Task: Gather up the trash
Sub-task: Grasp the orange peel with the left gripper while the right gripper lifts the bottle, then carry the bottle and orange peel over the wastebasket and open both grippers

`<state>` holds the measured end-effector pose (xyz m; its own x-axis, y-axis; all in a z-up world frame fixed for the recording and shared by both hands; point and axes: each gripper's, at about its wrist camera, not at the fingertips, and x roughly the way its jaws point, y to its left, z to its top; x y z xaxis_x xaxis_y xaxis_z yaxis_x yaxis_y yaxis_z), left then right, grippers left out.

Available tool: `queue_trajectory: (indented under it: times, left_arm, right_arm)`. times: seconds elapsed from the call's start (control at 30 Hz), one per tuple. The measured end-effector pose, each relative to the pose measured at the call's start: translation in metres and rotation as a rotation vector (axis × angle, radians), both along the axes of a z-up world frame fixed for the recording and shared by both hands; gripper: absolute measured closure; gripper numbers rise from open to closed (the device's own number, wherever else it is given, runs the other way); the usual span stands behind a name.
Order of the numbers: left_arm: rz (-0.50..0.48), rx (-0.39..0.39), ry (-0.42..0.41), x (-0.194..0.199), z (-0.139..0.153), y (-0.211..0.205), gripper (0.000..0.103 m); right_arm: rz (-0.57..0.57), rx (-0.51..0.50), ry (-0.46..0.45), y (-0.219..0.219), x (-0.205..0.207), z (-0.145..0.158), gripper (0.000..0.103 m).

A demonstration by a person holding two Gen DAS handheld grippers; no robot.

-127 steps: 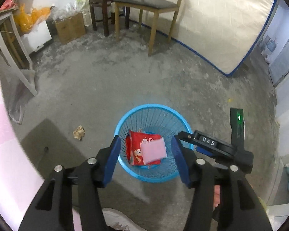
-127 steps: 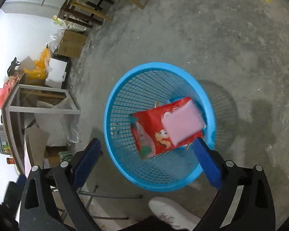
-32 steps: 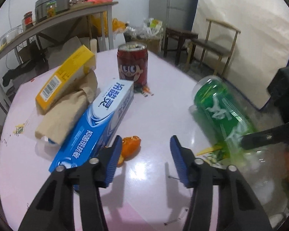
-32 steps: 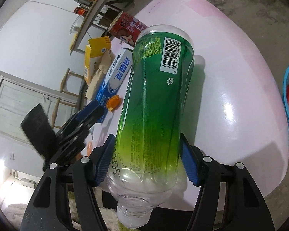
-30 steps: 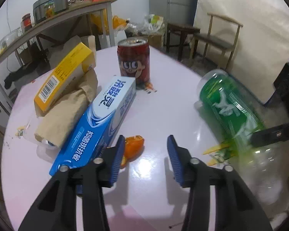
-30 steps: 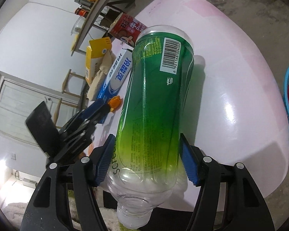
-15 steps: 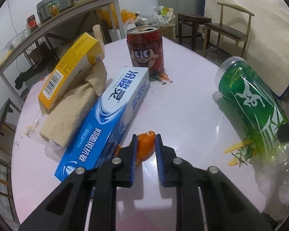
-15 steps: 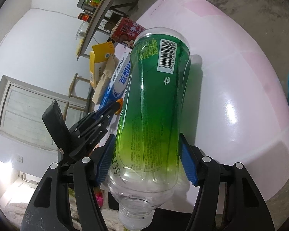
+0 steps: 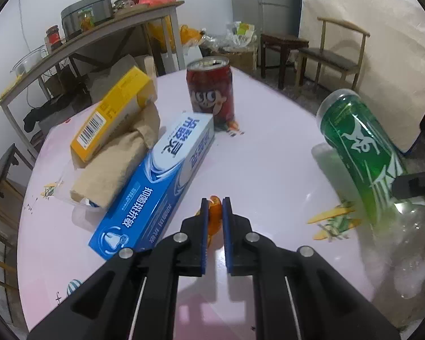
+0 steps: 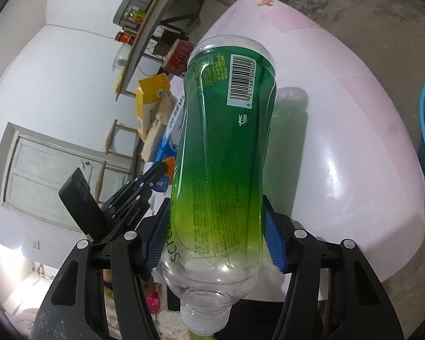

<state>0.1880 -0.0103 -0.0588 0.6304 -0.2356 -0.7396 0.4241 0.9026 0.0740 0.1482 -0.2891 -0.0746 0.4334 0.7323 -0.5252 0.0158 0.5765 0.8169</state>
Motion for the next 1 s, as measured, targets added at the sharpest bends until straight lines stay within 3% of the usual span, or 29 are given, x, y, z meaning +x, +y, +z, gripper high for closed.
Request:
queue_trajectory:
  times: [0.17,0.37,0.47,0.63,0.77,1.0]
  left_arm:
    - [-0.022,-0.076,-0.006,-0.013,0.022,-0.002,0.095]
    - [-0.119,-0.186,0.005,-0.023,0.052,-0.037,0.095]
    - [-0.213,-0.273,0.069,-0.02,0.066,-0.078,0.095]
    - [-0.375,-0.345,0.142,-0.016,0.079,-0.163,0.095]
    - [-0.459,-0.4,0.339,0.002,0.062,-0.24,0.095]
    - [-0.493,-0.271,0.536,0.027,0.0,-0.354,0.094]
  right_arm:
    - [-0.044,0.019,-0.034,-0.016,-0.012,0.009,0.046]
    - [-0.135,0.033,-0.063,-0.047,-0.035,0.014,0.046]
    - [-0.212,0.033,-0.077,-0.075,-0.053,0.015,0.047]
    - [-0.397,-0.001,-0.05,-0.143,-0.094,0.005,0.047]
    - [-0.516,-0.017,0.043,-0.188,-0.116,-0.027,0.046]
    - [-0.592,-0.007,0.244,-0.238,-0.101,-0.106,0.046]
